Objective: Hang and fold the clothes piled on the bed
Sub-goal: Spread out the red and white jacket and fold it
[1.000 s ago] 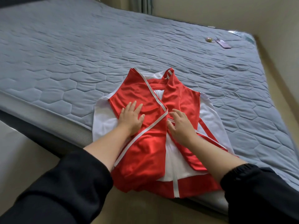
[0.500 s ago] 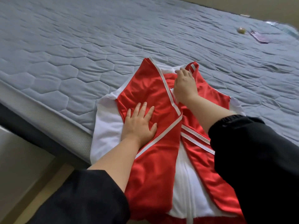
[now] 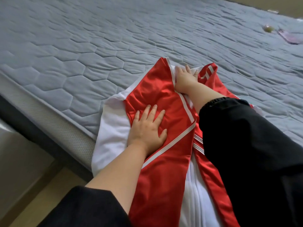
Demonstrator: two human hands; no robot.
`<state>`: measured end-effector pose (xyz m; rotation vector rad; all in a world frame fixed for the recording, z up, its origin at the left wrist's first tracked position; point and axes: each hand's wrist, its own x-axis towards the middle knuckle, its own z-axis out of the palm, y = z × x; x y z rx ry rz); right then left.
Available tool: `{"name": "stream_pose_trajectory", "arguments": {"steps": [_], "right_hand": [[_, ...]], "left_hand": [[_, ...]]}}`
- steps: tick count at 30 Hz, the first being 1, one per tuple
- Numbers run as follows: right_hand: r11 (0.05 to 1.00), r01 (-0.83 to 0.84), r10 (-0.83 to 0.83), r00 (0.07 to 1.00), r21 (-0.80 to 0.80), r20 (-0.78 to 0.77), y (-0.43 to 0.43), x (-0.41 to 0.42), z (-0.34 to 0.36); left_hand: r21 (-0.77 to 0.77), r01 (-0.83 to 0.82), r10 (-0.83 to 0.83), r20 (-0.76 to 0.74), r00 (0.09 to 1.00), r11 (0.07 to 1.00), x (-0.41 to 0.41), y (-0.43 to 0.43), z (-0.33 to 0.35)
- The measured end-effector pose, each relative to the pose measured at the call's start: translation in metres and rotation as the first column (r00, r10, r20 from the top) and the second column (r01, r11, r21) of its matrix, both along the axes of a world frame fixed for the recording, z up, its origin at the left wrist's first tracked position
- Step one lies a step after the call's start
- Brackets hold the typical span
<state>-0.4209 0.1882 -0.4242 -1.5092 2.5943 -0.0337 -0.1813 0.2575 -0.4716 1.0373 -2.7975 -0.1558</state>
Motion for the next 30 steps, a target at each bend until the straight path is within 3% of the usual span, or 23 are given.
{"name": "stream_pose_trajectory", "arguments": {"steps": [7, 14, 17, 21, 25, 27, 28, 29, 30], "right_hand": [[0.995, -0.033, 0.037, 0.999, 0.094, -0.039, -0.016, -0.007, 0.007], [1.000, 0.008, -0.017, 0.935, -0.027, -0.353, -0.003, -0.011, 0.024], [0.999, -0.041, 0.038, 0.938, 0.001, -0.345, 0.008, -0.016, 0.034], [0.977, -0.074, 0.022, 0.968, -0.200, -0.248, 0.037, -0.010, 0.062], [0.932, -0.111, -0.004, 0.948, -0.345, -0.317, 0.092, 0.026, 0.076], [0.910, -0.168, 0.029, 0.938, -0.380, -0.347, 0.125, 0.044, 0.078], [0.898, -0.203, 0.053, 0.931, -0.390, -0.362, 0.135, 0.053, 0.073], [0.882, -0.241, 0.081, 0.924, -0.404, -0.373, 0.149, 0.060, 0.072], [0.862, -0.291, 0.125, 0.916, -0.416, -0.382, 0.161, 0.068, 0.072]], "left_hand": [[-0.003, 0.000, 0.001, 0.009, 1.000, 1.000, 0.001, 0.000, 0.000], [0.009, -0.006, 0.006, 0.028, 1.000, 1.000, 0.000, 0.000, 0.000], [0.015, -0.011, 0.010, 0.029, 1.000, 1.000, 0.000, 0.001, -0.001], [0.013, -0.025, 0.024, 0.039, 0.999, 1.000, -0.001, -0.002, 0.001], [0.083, -0.013, 0.014, -0.010, 1.000, 0.996, 0.002, 0.002, 0.008], [0.174, 0.008, 0.001, -0.055, 0.998, 0.985, 0.005, 0.002, 0.016], [0.301, 0.002, 0.029, -0.099, 0.995, 0.954, 0.005, -0.002, 0.023], [0.523, -0.001, 0.125, -0.202, 0.971, 0.852, 0.006, -0.003, 0.037], [0.764, 0.060, 0.321, -0.339, 0.884, 0.642, 0.009, -0.003, 0.056]]}}
